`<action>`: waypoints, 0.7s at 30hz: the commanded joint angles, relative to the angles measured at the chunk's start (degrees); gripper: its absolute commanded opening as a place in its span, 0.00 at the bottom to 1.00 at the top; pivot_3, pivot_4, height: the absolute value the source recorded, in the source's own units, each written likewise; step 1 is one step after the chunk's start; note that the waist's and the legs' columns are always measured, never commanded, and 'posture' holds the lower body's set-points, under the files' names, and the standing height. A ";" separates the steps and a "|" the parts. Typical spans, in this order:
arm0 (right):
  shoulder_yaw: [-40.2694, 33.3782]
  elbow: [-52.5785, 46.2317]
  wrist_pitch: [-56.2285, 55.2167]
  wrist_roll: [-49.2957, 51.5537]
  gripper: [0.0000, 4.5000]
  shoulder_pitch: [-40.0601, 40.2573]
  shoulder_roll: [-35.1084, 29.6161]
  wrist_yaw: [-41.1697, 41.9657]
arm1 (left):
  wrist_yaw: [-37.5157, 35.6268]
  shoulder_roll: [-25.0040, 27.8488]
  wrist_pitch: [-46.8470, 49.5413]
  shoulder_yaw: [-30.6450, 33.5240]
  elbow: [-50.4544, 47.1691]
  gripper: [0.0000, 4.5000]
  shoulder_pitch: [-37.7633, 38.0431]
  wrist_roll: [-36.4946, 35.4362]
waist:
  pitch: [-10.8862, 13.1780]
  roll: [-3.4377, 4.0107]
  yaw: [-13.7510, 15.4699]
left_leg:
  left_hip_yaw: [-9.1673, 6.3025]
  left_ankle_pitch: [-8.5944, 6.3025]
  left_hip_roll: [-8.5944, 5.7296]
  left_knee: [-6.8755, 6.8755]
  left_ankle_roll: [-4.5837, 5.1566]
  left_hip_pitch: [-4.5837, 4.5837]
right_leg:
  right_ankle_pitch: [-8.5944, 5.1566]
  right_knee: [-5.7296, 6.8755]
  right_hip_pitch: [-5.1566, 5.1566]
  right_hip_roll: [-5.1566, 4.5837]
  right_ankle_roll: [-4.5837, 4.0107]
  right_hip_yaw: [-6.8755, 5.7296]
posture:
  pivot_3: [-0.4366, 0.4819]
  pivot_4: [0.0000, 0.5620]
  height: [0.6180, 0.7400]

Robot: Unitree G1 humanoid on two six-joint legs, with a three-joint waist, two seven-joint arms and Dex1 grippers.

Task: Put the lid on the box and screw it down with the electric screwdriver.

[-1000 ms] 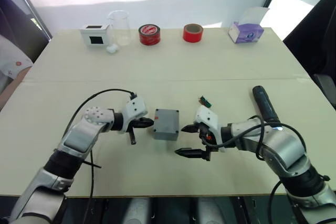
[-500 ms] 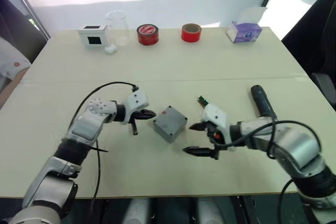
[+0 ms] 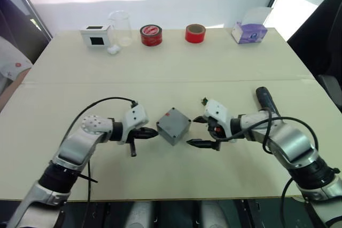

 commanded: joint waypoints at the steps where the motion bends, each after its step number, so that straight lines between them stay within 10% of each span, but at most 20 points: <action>1: 0.22 -3.91 0.66 0.79 0.98 0.49 0.45 0.58 | 1.89 -1.67 -1.04 0.60 0.40 0.00 -2.54 0.04 | 0.00 -0.03 -0.06 | -0.01 0.00 0.00 0.01 0.00 0.00 | 0.00 0.00 0.01 0.00 0.00 0.00 | 0.48 0.27 1.00; 15: -2.83 -7.19 4.73 1.02 0.98 2.84 2.30 -3.44 | -0.05 -0.36 -3.54 0.77 3.91 0.00 -4.37 0.43 | 0.00 -0.02 -0.16 | -0.01 0.00 0.02 0.01 0.00 0.01 | 0.00 0.01 -0.02 0.03 0.00 0.00 | 0.48 0.27 1.00; 21: -21.55 -9.57 8.70 8.87 0.98 3.87 -0.32 -4.25 | -0.63 2.57 0.78 8.50 1.79 0.00 -5.31 -5.76 | 0.01 -0.03 -0.09 | -0.01 0.00 0.02 0.01 0.00 -0.02 | 0.00 0.01 -0.04 0.02 0.00 0.01 | 0.48 0.27 1.00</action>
